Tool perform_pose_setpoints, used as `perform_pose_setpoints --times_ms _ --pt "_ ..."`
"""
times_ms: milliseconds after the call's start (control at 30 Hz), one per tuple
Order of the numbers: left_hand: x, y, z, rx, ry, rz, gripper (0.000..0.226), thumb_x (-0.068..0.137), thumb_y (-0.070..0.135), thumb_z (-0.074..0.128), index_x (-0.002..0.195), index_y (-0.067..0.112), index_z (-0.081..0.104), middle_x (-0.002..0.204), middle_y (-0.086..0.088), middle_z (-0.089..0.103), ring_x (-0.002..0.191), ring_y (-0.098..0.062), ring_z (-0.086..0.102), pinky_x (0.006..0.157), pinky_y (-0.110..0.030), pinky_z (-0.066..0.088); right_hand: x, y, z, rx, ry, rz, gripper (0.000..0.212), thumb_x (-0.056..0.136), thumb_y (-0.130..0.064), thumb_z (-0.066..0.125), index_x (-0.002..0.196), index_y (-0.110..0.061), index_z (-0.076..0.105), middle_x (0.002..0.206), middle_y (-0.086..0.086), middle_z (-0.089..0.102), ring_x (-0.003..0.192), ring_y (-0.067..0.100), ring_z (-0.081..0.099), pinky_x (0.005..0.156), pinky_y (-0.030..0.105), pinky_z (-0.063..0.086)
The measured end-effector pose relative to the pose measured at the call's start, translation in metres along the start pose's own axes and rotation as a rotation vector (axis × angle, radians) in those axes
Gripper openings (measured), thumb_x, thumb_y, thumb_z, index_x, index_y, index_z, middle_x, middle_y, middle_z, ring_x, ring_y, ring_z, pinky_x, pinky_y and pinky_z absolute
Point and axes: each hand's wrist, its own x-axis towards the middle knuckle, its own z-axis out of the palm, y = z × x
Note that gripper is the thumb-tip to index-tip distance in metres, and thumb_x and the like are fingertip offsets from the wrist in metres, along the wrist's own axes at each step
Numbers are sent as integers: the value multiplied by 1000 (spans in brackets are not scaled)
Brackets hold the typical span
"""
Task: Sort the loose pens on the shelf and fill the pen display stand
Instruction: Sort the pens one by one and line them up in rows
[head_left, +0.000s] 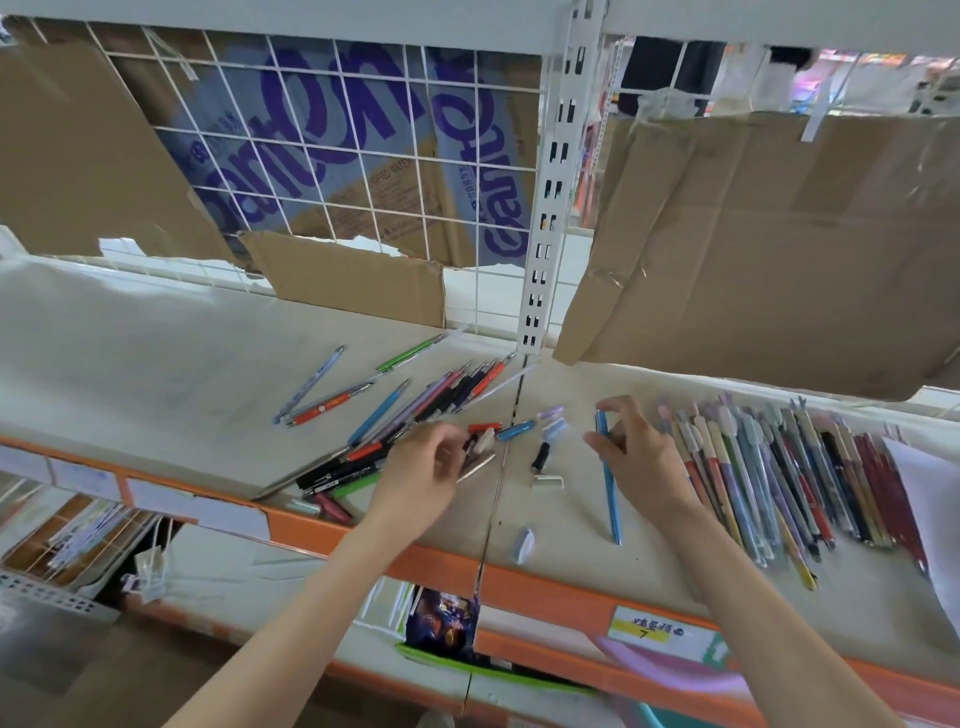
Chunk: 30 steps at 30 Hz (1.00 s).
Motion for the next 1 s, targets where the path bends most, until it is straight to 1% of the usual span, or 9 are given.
perform_pose_setpoints --times_ms 67,167,300,467,567,633,767,933,1000 --pt "2 -9 -4 49 -3 -63 20 90 6 55 109 11 62 103 -1 63 88 -12 58 77 -20 46 0 9 0 -164 -122 28 33 92 -17 56 124 -11 49 89 14 62 87 28 57 71 23 34" --pt "5 -15 -5 76 -21 -84 20 89 5 56 107 10 62 104 -3 63 92 -15 58 84 -30 49 -2 16 1 -369 -195 -3 33 94 -18 52 126 -12 49 111 13 51 106 29 50 72 17 24" --pt "6 -18 -1 99 -26 -43 13 88 9 59 100 10 63 99 -4 62 87 -15 58 79 -28 48 -1 15 -6 -487 -202 54 40 88 1 43 126 -9 51 123 19 33 106 35 50 90 32 42" --pt "36 -6 10 156 60 42 7 90 12 58 94 9 62 95 -2 61 79 -11 53 67 -16 39 -11 -7 7 -320 -132 -196 16 86 -9 60 100 -12 65 96 0 44 76 22 57 63 23 39" --pt "71 6 18 249 141 53 7 89 12 58 93 8 62 94 -6 58 84 -14 49 72 -21 38 -16 -12 21 -218 -217 -308 11 84 -14 66 94 -8 67 91 -2 47 73 14 49 67 25 42" --pt "87 9 27 344 116 43 13 91 19 56 98 8 60 97 -7 56 85 -14 46 73 -22 35 -18 -8 27 -206 -242 -310 15 85 -16 66 96 -7 67 92 1 51 76 14 49 72 28 44" --pt "94 7 38 531 12 22 20 94 25 53 106 10 58 101 -4 58 84 -13 46 73 -22 33 -20 -2 26 -128 -250 -313 15 86 -16 66 98 -7 66 90 -7 44 70 -6 41 67 6 33" --pt "77 5 27 653 40 87 14 96 20 46 93 13 58 74 6 55 63 -6 43 69 -23 28 -19 3 19 -41 -230 -178 12 92 -23 58 85 -13 56 79 -1 58 69 15 52 62 24 39" --pt "66 5 15 554 116 112 17 97 17 43 88 12 56 62 9 50 50 -2 38 63 -23 29 -18 3 16 80 -201 -85 13 92 -24 57 83 -16 55 75 0 64 66 11 58 55 19 41"
